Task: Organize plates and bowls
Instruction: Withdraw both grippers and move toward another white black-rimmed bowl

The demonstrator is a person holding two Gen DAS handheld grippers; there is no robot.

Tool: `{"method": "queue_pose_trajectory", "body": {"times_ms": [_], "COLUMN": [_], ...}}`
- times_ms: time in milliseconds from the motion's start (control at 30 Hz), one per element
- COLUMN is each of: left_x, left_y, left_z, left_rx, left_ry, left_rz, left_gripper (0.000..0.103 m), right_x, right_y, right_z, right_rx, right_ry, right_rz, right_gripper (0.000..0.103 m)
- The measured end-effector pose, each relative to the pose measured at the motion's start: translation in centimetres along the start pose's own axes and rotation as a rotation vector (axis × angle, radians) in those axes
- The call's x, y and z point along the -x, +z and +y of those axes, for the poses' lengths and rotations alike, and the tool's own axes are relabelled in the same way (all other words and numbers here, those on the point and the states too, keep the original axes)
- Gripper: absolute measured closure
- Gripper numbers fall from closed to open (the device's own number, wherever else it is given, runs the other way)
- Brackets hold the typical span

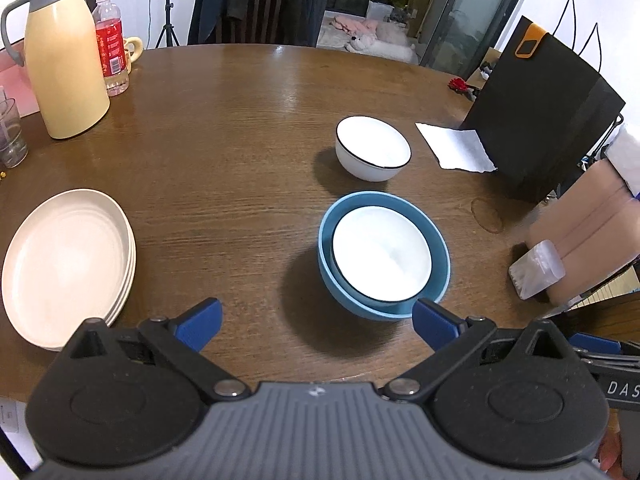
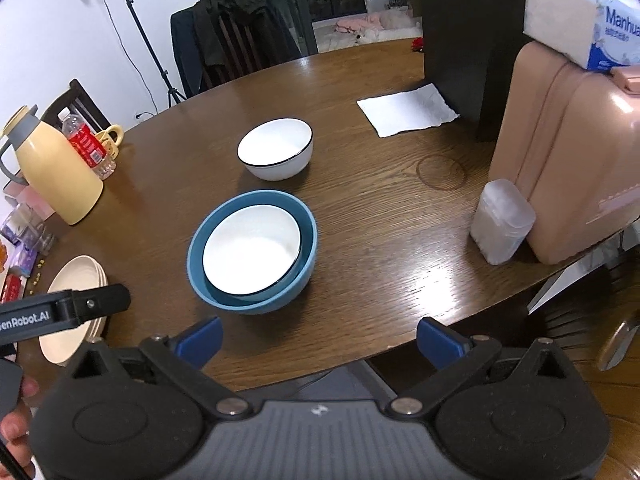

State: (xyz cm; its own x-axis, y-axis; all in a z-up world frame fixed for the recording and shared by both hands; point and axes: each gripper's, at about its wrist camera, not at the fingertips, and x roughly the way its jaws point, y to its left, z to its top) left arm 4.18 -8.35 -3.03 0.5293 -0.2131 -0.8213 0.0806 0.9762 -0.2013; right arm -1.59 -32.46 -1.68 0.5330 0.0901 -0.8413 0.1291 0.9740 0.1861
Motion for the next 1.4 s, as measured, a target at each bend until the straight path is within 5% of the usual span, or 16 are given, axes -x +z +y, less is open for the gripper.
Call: {"method": "queue_pose_trajectory", "body": {"times_ms": [300,867,1400], "left_x": [0.2,-3.2,-9.2], "left_y": [0.9,7.3,13.1], "left_z": [-0.4,-0.7,1.1], "left_rx": [-0.012,-0.029,-0.043], "left_ry": [0.006,-0.021,-0.020], "left_rz": [-0.017,-0.026,0.049], "left_gripper": [0.000,0.000,0.000], "right_x": [0.4,-1.5,-6.3], "right_y": [0.7,5.7,10.3], "right_z": [-0.5,-1.2,-0.6], "right_rx": [-0.010,-0.047,-0.068], "right_ry": [-0.010,-0.086,-0.146], "right_rz": [-0.026,-0.061,0.016], "right_gripper": [0.000,0.000,0.000]}}
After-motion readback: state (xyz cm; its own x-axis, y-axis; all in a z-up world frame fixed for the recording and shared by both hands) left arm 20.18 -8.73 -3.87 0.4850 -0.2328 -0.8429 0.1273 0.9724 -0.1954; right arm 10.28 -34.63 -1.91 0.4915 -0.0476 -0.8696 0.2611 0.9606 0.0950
